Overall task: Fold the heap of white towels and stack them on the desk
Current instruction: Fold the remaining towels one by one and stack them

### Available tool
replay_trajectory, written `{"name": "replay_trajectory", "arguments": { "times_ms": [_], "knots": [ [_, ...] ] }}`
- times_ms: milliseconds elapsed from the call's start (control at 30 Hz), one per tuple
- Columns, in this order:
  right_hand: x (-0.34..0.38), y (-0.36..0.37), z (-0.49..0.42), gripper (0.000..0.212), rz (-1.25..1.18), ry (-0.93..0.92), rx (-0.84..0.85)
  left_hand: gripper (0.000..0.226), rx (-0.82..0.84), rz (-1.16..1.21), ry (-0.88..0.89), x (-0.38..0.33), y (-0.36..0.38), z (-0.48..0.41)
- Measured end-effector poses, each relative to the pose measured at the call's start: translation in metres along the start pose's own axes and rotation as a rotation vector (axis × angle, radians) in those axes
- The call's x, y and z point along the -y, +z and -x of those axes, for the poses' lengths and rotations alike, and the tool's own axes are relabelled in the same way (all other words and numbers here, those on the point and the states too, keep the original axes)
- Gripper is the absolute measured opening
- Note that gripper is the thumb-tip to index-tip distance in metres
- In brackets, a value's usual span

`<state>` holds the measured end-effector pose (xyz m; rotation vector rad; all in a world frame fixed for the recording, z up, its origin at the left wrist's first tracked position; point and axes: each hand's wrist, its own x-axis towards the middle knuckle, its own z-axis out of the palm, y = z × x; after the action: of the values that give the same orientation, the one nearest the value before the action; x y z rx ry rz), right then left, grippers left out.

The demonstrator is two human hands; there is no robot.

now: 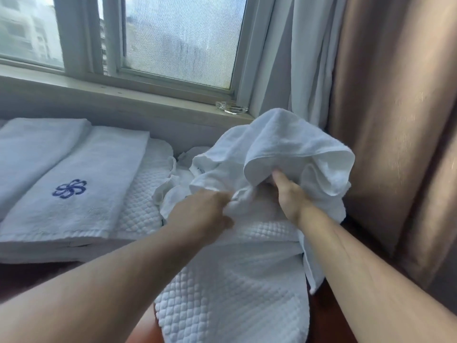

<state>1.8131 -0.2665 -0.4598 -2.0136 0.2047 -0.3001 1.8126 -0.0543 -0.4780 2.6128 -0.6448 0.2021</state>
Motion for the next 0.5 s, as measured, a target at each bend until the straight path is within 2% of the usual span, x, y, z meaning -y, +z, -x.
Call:
{"name": "replay_trajectory", "arguments": {
  "times_ms": [167, 300, 367, 467, 500],
  "knots": [
    [0.019, -0.002, -0.023, 0.056, 0.208, -0.064, -0.077, 0.035, -0.412, 0.087, 0.153, -0.008, -0.021, 0.013],
    [0.044, -0.014, -0.046, 0.059, 0.117, -0.074, -0.146, 0.043, -0.665, 0.084, 0.272, -0.010, -0.041, 0.019],
    [0.047, -0.019, -0.051, 0.065, 0.047, -0.081, -0.177, 0.048, -0.683, 0.060, 0.263, -0.006, -0.041, 0.023],
    [0.038, -0.022, -0.045, 0.068, 0.039, -0.039, -0.143, 0.024, -0.567, 0.125, 0.138, 0.013, -0.039, 0.029],
    [0.034, -0.023, -0.042, 0.064, 0.035, -0.016, -0.122, 0.019, -0.494, 0.059, 0.077, 0.020, -0.040, 0.031]
  ]
}}
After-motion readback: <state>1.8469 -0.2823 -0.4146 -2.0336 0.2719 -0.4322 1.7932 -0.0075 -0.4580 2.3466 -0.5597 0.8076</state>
